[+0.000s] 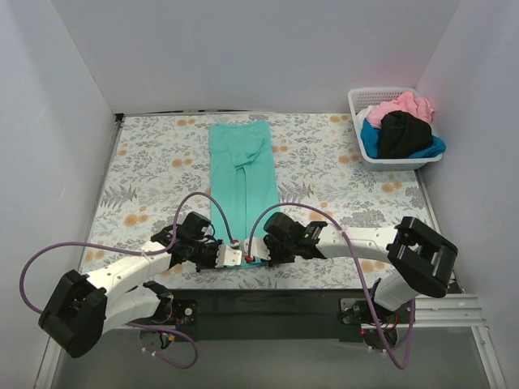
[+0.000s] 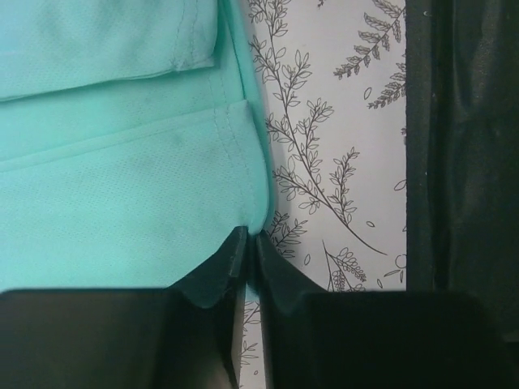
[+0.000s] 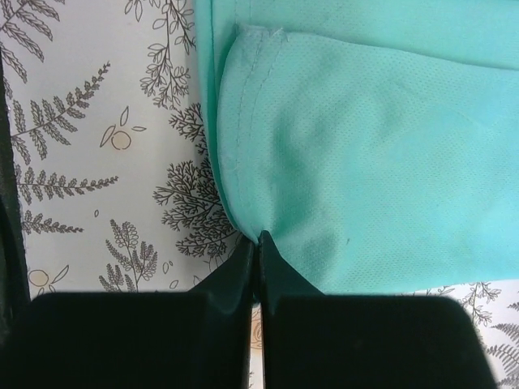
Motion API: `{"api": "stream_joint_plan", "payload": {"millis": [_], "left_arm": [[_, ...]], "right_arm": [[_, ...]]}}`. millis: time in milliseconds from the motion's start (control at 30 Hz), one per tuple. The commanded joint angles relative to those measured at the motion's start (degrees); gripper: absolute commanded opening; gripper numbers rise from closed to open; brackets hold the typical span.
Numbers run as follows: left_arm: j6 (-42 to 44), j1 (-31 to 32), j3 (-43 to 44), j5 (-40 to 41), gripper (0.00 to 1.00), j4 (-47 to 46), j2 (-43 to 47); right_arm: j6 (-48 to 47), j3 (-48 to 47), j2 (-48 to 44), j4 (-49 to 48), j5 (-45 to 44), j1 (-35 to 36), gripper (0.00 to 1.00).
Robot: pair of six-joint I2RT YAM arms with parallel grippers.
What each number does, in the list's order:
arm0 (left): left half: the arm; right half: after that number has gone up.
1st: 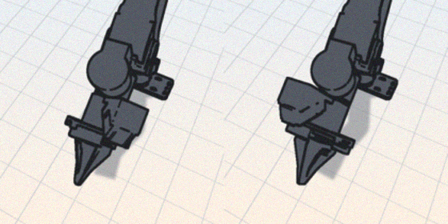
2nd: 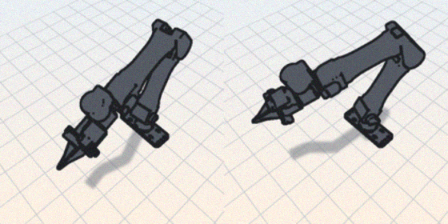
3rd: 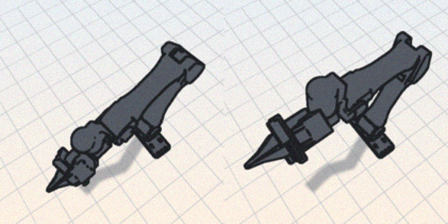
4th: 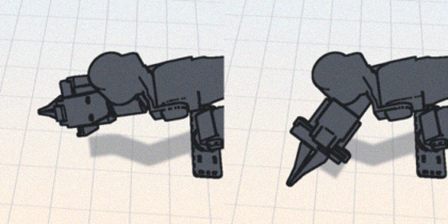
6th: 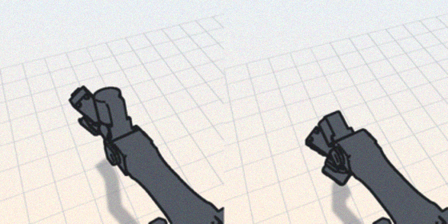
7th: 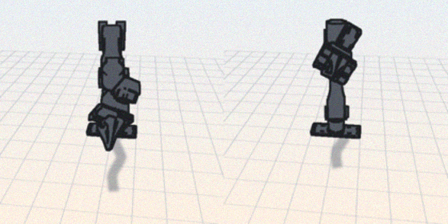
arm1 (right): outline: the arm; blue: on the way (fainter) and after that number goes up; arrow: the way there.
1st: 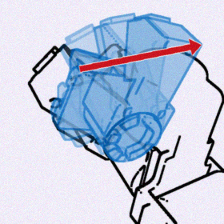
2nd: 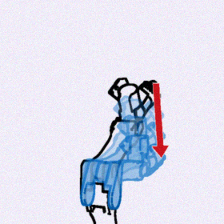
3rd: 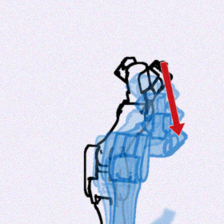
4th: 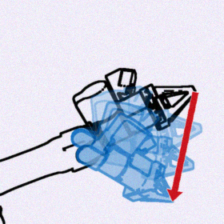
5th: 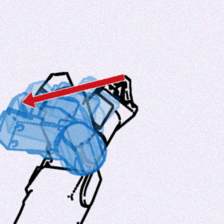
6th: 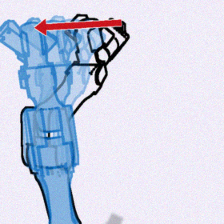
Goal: Fold and stack the t-shirts
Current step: Fold the tshirt
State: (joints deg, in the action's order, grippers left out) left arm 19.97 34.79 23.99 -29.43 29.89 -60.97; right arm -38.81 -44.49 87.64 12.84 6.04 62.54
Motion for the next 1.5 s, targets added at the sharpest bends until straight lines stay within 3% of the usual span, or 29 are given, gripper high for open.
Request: {"api": "stream_joint_plan", "payload": {"millis": [0,33,167,333,467,667,800,1133,1467], "left_arm": [[-2.5,0.3,-0.4,5.8,0.04,1.0,-1.0],[-2.7,0.3,0.2,5.0,0.0,1.8,0.8],[-2.1,0.3,3.4,2.4,0.0,9.8,6.5],[-5.6,0.1,8.1,3.2,0.0,9.8,10.8],[-6.8,-2.2,13.6,2.2,0.0,7.8,6.0],[-5.0,-12.4,20.5,-2.9,0.0,2.5,-3.8],[-4.9,-18.2,29.9,-4.8,0.0,-1.7,-13.5],[-3.5,-23.0,46.2,-5.3,0.0,-6.8,-34.1],[-3.9,-24.8,53.3,-3.6,0.0,-12.0,-47.4]], "right_arm": [[0.0,3.6,1.5,4.6,-2.6,1.7,0.01],[0.1,3.2,0.1,5.3,-2.0,2.1,0.01],[1.3,0.5,-5.0,11.5,2.0,3.0,0.01],[-1.6,-5.2,-7.8,15.5,2.5,0.7,0.01],[-5.3,-11.5,-5.9,17.0,5.6,-7.4,0.01],[-11.7,-21.4,0.0,18.6,6.7,-15.0,0.01],[-15.0,-28.2,5.5,18.7,7.2,-18.9,0.01],[-21.8,-46.6,21.9,19.0,7.9,-26.3,0.01],[-23.8,-57.7,35.1,18.6,7.2,-29.3,0.01]]}}
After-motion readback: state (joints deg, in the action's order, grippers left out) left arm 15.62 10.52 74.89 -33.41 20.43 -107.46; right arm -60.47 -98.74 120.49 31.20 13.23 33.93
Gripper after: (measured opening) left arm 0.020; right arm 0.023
